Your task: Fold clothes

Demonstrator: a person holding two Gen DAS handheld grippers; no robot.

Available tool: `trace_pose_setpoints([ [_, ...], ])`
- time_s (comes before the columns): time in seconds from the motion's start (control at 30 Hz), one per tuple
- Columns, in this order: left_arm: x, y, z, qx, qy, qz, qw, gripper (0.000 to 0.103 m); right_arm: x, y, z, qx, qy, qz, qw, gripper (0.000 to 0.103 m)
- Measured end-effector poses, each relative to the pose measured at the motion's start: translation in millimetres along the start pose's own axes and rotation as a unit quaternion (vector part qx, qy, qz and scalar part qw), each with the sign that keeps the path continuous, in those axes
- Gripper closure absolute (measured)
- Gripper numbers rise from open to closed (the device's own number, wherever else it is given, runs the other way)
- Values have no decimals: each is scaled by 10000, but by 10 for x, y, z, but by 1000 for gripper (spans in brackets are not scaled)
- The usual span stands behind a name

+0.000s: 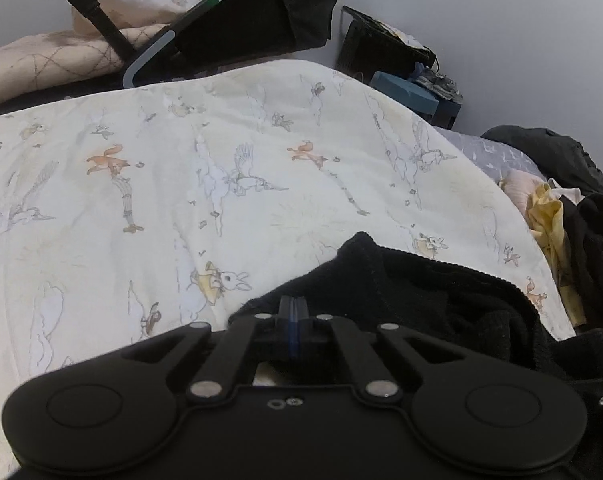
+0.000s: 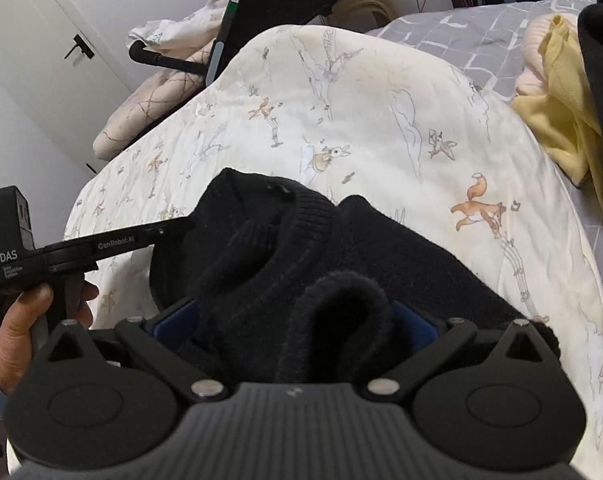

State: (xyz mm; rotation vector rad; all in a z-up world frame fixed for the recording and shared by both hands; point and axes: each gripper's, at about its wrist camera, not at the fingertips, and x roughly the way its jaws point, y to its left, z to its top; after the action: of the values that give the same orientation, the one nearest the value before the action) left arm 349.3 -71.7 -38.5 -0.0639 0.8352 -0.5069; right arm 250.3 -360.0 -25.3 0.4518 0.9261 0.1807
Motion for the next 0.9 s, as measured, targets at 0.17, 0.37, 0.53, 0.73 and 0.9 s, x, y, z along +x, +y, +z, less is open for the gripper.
trace_pose_setpoints([
  [0.17,-225,6,-42,356,-329,470,9977,77,-126,-74,1,109,-206,131,9996,40],
  [0.37,-206,188,-65,21,-233,510,9984,63,-173,72,-11,-682,-94,-76,9976,50],
  [0.53,-35,172,-66,-510,54,-269,9983,67,-175,106,-16,-895,-91,-77,9959,50],
  [0.73,74,185,-50,-1601,136,-964,9823,95,-253,105,-17,-896,-153,-57,9958,55],
  [0.9,5,178,-27,-2484,173,-1859,9505,96,-266,-28,85,-349,-177,26,9992,57],
])
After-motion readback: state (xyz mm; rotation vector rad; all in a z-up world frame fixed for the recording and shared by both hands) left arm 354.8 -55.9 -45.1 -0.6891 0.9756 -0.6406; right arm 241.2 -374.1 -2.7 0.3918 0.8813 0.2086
